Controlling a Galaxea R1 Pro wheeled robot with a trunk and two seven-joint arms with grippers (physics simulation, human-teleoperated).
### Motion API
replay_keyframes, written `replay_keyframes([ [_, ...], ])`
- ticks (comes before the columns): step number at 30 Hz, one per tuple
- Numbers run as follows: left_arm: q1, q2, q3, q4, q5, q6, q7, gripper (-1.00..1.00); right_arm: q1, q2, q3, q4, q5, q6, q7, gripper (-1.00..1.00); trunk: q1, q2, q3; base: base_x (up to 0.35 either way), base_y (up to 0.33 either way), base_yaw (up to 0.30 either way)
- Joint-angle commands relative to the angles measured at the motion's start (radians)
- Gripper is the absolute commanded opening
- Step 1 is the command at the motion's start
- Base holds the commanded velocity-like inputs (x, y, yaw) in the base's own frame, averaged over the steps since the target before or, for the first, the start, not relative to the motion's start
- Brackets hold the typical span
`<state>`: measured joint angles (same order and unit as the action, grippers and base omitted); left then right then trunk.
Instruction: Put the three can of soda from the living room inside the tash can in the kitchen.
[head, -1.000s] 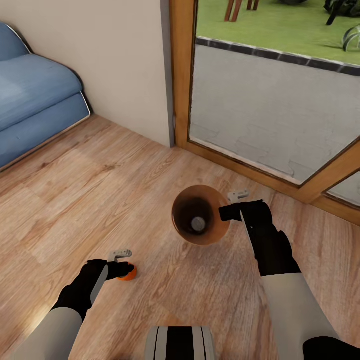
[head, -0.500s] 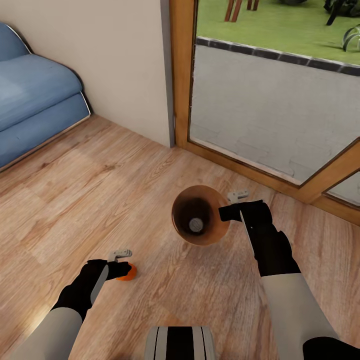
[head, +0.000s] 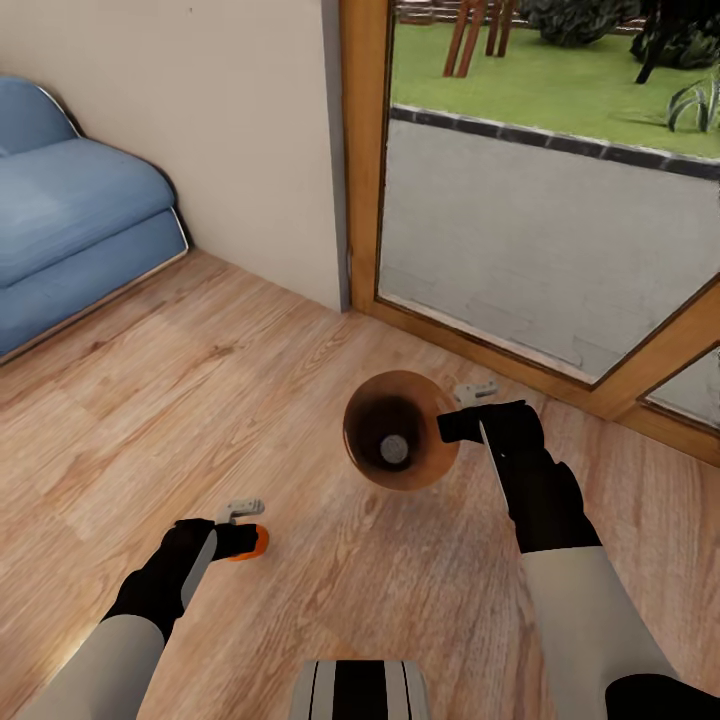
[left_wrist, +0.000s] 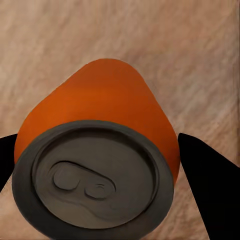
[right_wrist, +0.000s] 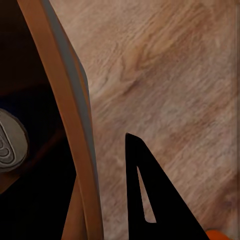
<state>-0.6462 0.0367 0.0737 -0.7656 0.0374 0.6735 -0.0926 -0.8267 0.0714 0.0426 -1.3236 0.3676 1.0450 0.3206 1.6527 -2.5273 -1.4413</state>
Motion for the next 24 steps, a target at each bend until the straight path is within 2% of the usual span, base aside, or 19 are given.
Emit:
replay_keyframes([
  [1, 0.0, 0.0, 0.0, 0.0, -0.001, 0.0, 0.0, -1.0, 0.0, 0.0, 0.0, 0.0, -0.018, 0.002, 0.0, -1.0, 0.0, 0.0, 0.004, 0.0, 0.0, 0.0],
  [8, 0.0, 0.0, 0.0, -0.002, 0.004, 0.022, -0.004, -1.0, 0.0, 0.0, 0.0, 0.015, -0.018, 0.002, 0.0, -1.0, -0.004, 0.002, 0.031, 0.0, 0.0, 0.0],
  [12, 0.001, 0.004, 0.001, -0.08, 0.007, 0.094, -0.015, -1.0, 0.0, 0.003, 0.002, 0.038, -0.019, 0.002, 0.0, -1.0, -0.005, 0.003, 0.047, 0.0, 0.0, 0.0],
  [15, 0.002, 0.007, 0.001, -0.157, 0.008, 0.152, -0.032, -1.0, -0.001, 0.004, 0.003, 0.077, -0.019, 0.002, 0.0, -1.0, -0.007, 0.004, 0.058, 0.0, 0.0, 0.0],
  [18, 0.003, 0.008, 0.001, -0.285, 0.008, 0.279, -0.076, -1.0, -0.001, 0.005, 0.004, 0.113, -0.019, 0.002, 0.0, -1.0, -0.008, 0.004, 0.07, 0.0, 0.0, 0.0],
  [19, 0.003, 0.008, 0.002, -0.381, 0.008, 0.346, -0.104, -1.0, -0.002, 0.006, 0.004, 0.122, -0.019, 0.002, 0.0, -1.0, -0.009, 0.004, 0.074, 0.0, 0.0, 0.0],
  [22, 0.003, 0.01, 0.002, -0.515, 0.012, 0.374, -0.146, -1.0, -0.001, 0.008, 0.004, 0.128, -0.019, 0.002, 0.0, -1.0, -0.01, 0.005, 0.085, 0.0, 0.0, 0.0],
  [24, 0.002, 0.011, 0.001, -0.534, 0.034, 0.374, -0.179, -1.0, -0.001, 0.008, 0.003, 0.129, -0.019, 0.002, 0.0, -1.0, -0.011, 0.006, 0.093, 0.0, 0.0, 0.0],
])
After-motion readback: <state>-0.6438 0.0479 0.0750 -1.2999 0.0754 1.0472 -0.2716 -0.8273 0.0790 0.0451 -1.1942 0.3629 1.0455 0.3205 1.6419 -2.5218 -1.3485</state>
